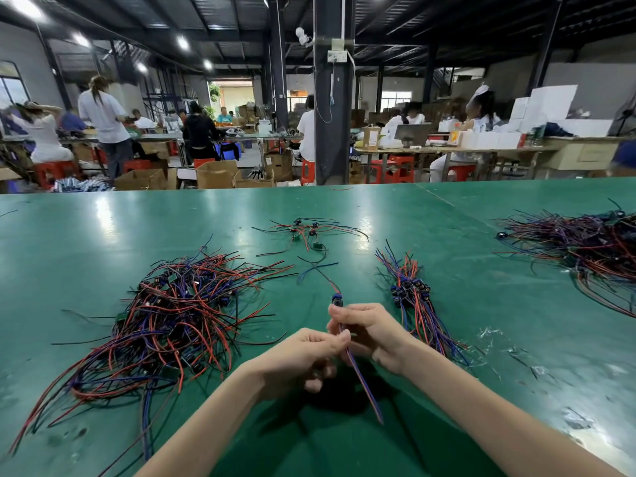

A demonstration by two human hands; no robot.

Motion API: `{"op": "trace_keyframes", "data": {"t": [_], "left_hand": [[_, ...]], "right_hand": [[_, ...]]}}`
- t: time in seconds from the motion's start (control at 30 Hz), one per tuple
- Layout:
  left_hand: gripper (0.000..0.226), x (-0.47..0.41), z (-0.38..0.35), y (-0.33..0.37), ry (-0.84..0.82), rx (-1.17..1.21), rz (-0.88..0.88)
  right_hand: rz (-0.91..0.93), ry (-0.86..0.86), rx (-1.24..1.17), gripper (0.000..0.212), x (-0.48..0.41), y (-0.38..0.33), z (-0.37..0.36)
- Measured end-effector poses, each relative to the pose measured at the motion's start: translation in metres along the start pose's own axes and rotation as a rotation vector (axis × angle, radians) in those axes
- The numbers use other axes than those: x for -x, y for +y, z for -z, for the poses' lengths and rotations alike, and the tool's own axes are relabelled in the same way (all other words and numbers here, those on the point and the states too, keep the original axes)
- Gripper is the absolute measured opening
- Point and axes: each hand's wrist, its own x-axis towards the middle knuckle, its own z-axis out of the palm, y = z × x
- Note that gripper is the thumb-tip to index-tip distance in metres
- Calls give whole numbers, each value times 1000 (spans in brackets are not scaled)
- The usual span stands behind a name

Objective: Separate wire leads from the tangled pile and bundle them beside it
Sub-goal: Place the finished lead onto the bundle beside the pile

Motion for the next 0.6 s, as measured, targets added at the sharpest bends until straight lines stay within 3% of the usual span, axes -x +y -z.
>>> {"op": "trace_keyframes", "data": {"t": [0.1, 0.23, 0.37, 0.6], "left_hand": [[34, -4, -5, -3, 132, 131, -74], [18, -10, -13, -3, 280, 274, -60], [18, -7, -15, 0, 283, 293, -19], [25, -2, -18, 4, 305, 128, -83]], "right_hand": [[16, 4, -50, 22, 1, 2, -6], [49, 35, -49, 21, 0, 5, -7], [71, 67, 1, 21, 0, 7, -7], [103, 100, 69, 27, -2, 3, -3]]}}
